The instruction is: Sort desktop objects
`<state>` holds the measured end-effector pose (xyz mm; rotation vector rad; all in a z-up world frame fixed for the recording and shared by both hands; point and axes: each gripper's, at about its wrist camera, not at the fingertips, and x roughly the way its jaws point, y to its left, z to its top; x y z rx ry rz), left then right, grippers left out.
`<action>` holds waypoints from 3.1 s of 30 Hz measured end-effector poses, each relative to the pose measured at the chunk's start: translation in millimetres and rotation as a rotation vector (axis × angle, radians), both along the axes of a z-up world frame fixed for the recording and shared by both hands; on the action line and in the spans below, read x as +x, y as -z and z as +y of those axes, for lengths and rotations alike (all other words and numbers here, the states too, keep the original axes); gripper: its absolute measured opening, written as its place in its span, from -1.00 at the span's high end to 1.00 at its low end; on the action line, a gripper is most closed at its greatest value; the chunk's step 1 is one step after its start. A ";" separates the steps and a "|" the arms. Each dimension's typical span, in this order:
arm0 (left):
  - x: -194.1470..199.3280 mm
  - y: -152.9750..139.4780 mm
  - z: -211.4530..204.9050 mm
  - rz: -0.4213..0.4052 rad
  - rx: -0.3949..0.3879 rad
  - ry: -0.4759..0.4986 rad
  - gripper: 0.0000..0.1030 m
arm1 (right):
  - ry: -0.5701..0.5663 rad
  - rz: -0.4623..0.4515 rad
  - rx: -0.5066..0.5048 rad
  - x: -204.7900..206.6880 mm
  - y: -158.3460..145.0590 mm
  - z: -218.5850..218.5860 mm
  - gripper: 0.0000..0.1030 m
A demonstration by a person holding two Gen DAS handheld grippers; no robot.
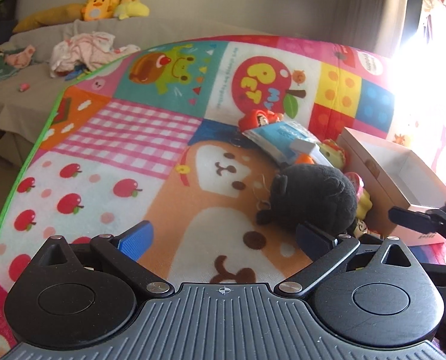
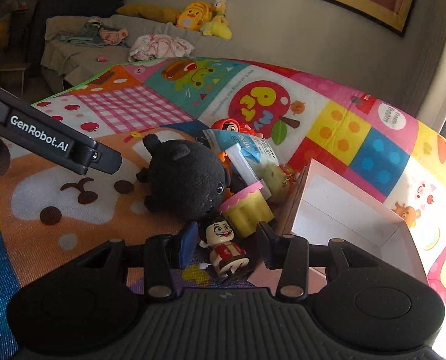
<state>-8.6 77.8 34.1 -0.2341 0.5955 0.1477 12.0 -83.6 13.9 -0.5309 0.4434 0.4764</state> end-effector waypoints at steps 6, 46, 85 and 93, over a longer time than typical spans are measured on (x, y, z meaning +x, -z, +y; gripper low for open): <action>-5.9 -5.2 -12.5 -0.016 0.003 0.066 -1.00 | 0.000 0.047 -0.043 -1.4 12.6 3.4 0.38; 26.6 10.8 -48.9 -0.046 -0.010 0.135 -1.00 | 0.153 0.352 0.289 110.7 -106.3 -70.6 -0.13; 25.0 27.3 -13.3 -0.071 -0.219 0.058 -1.00 | -0.014 0.438 0.066 121.5 -97.4 -5.9 0.17; 24.0 22.4 -2.0 -0.138 -0.174 -0.076 -1.00 | -0.029 0.392 0.050 37.7 -39.1 -30.7 0.05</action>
